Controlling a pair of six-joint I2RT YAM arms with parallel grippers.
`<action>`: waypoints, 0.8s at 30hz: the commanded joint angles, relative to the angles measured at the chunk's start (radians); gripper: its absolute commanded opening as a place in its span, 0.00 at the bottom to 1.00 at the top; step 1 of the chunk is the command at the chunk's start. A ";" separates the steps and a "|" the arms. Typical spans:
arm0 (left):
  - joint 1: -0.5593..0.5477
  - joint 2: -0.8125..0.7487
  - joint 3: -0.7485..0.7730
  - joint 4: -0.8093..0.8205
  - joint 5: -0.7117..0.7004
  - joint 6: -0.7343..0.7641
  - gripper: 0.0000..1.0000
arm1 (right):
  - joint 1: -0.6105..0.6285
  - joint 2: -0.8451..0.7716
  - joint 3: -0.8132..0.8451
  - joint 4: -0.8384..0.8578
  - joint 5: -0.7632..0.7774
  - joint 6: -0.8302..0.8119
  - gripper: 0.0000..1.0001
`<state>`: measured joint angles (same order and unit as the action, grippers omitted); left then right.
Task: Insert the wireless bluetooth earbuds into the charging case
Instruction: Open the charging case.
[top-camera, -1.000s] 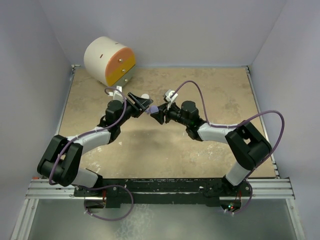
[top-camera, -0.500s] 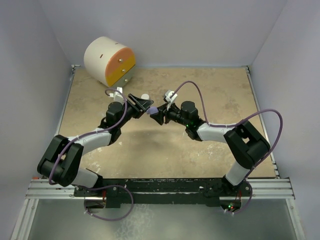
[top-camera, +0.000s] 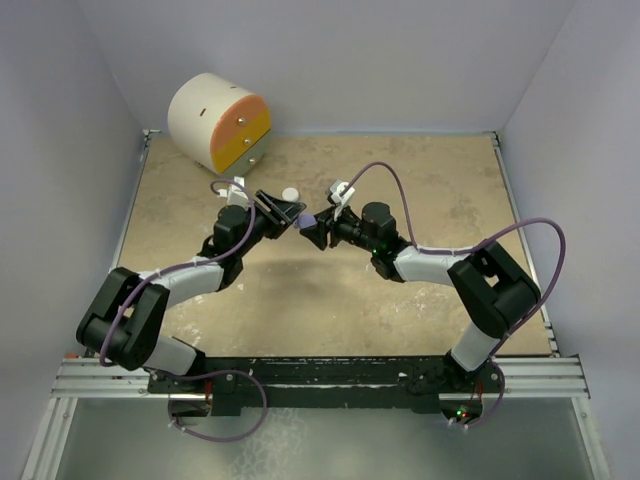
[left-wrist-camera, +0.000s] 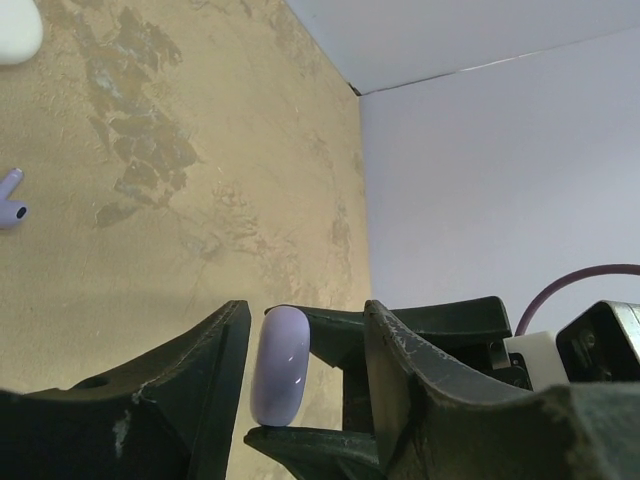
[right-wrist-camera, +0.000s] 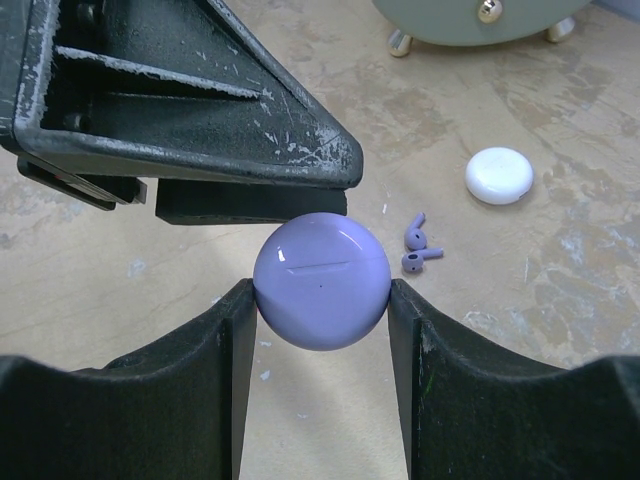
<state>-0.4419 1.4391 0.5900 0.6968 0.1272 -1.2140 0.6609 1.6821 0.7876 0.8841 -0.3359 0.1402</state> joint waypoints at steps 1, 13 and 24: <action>-0.011 -0.001 -0.008 0.072 0.009 -0.006 0.48 | 0.002 -0.032 0.034 0.062 -0.021 0.013 0.00; -0.018 -0.009 -0.019 0.076 0.015 -0.003 0.40 | 0.003 -0.021 0.043 0.065 -0.028 0.015 0.00; -0.029 -0.009 -0.031 0.079 0.015 -0.001 0.35 | 0.002 -0.015 0.051 0.069 -0.031 0.019 0.00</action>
<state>-0.4553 1.4418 0.5694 0.7158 0.1291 -1.2194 0.6605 1.6821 0.7876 0.8963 -0.3439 0.1509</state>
